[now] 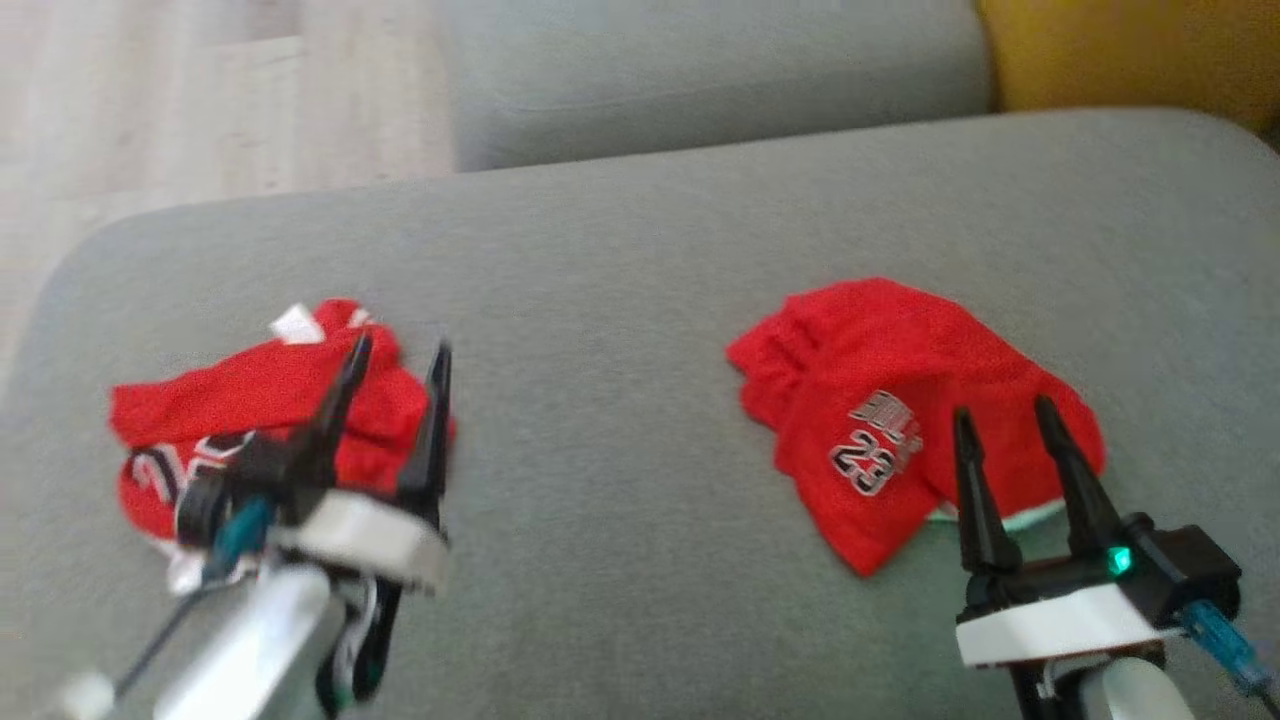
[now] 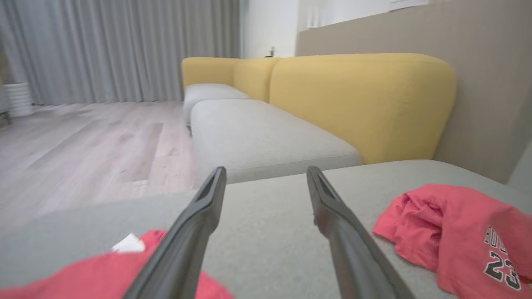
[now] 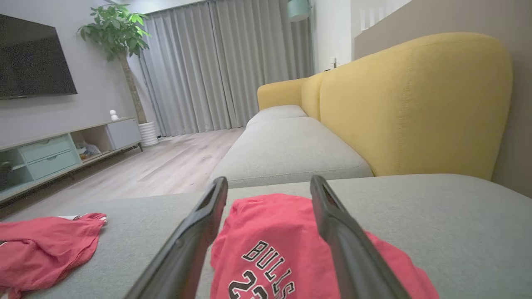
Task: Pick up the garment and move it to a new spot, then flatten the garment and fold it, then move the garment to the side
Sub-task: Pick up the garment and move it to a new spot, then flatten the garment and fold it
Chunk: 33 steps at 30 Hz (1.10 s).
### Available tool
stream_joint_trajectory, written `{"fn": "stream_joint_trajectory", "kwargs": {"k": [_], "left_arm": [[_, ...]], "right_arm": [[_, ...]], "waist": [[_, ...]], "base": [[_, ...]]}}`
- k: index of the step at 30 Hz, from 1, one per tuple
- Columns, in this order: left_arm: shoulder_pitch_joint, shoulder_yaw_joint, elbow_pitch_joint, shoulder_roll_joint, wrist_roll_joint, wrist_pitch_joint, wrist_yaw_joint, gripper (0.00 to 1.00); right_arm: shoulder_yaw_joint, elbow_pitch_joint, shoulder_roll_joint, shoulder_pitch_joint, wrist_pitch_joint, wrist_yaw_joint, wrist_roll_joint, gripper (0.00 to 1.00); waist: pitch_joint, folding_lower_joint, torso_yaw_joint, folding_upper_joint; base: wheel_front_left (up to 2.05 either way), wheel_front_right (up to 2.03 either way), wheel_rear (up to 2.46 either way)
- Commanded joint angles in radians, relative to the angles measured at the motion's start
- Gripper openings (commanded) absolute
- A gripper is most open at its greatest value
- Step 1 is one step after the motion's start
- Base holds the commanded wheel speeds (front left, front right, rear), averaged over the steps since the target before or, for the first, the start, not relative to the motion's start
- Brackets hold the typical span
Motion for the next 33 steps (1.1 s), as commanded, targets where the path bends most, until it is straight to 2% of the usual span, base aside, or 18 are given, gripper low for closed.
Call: {"fn": "stream_joint_trajectory", "kwargs": {"k": [1, 6, 10, 15, 20, 21, 27, 33], "left_arm": [[0.026, 0.078, -0.079, 0.032, 0.008, -0.012, 0.032, 1.00], [0.199, 0.166, -0.199, 0.003, 0.061, -0.012, 0.083, 1.00], [0.295, 0.219, -0.241, -0.048, 0.135, -0.012, 0.095, 1.00], [0.341, 0.263, -0.233, -0.112, 0.192, -0.012, 0.059, 1.00], [0.325, 0.282, -0.213, -0.134, 0.230, -0.012, 0.021, 1.00], [0.312, 0.288, -0.201, -0.144, 0.244, -0.012, 0.006, 1.00], [0.285, 0.315, -0.180, -0.175, 0.269, -0.012, -0.029, 1.00], [0.269, 0.337, -0.154, -0.200, 0.290, -0.012, -0.058, 1.00]], "right_arm": [[0.010, -0.029, -0.006, -0.014, -0.011, 0.008, -0.013, 1.00], [-0.016, -0.011, -0.006, -0.002, -0.011, 0.008, -0.034, 1.00], [-0.034, 0.005, -0.006, 0.009, -0.011, 0.008, -0.039, 1.00], [-0.036, 0.014, -0.006, 0.008, -0.011, 0.008, -0.052, 1.00], [-0.043, 0.030, -0.006, 0.000, -0.011, 0.008, -0.096, 1.00], [-0.035, 0.086, -0.006, -0.003, 0.015, 0.008, -0.125, 1.00], [-0.019, 0.217, -0.006, -0.062, 0.144, 0.008, -0.244, 1.00], [0.010, 0.329, -0.006, -0.131, 0.212, 0.008, -0.317, 1.00]], "waist": [[-0.029, 0.0001, 0.060, 0.0000], [-0.031, 0.0001, 0.085, 0.0000], [-0.031, 0.0001, 0.091, 0.0000], [-0.025, 0.0001, 0.089, 0.0000], [-0.017, 0.0001, 0.092, 0.0000], [-0.011, 0.0001, 0.095, 0.0000], [0.030, 0.0001, 0.116, 0.0000], [0.079, 0.0001, 0.141, 0.0000]], "base": [[0.00, 0.00, 0.00], [0.00, 0.00, 0.00], [0.00, 0.00, 0.00], [0.00, 0.00, 0.00], [0.00, 0.00, 0.00], [0.00, 0.00, 0.00], [0.00, 0.00, 0.00], [0.00, 0.00, 0.00]]}}
